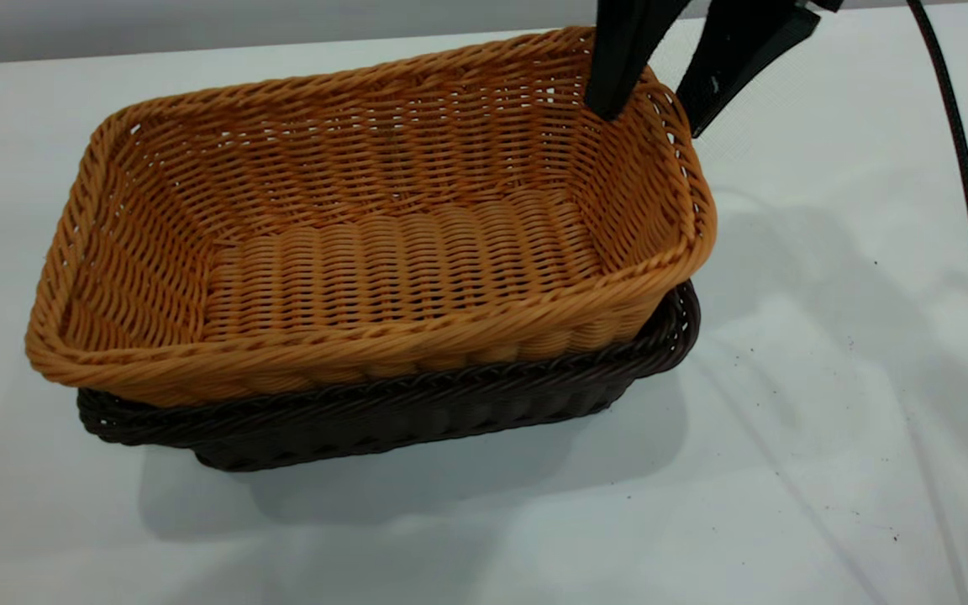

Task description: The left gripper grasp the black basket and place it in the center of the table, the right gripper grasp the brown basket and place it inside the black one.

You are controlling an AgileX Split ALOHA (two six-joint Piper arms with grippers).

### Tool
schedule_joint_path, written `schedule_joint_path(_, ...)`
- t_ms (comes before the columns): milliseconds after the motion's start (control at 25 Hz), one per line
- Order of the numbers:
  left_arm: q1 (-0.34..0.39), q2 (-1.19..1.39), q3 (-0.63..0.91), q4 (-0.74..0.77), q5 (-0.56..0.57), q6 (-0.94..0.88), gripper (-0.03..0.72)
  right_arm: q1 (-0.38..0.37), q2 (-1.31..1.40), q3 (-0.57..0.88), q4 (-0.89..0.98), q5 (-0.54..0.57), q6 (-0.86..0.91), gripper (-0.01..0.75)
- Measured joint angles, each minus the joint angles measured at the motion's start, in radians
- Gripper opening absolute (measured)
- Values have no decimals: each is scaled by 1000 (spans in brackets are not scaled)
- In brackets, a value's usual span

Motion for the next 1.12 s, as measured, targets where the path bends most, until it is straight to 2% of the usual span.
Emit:
schedule_joint_path(160, 0, 0, 0, 0, 0, 0, 616, -23, -14, -26, -88, -1, 47, 465)
schedule_joint_path(440, 0, 0, 0, 0, 0, -3, 616, -32, -51, -29, -102, 1, 37, 465)
schedule_joint_path(680, 1, 0, 0, -29, -1, -109, 616, -32, -89, -31, -117, 1, 8, 444)
schedule_joint_path(840, 1, 0, 0, -28, 2, -123, 616, -32, -110, -62, -169, 1, -2, 368)
schedule_joint_path(1120, 1, 0, 0, -27, -31, -198, 587, -32, -141, -180, -222, 2, 28, 157)
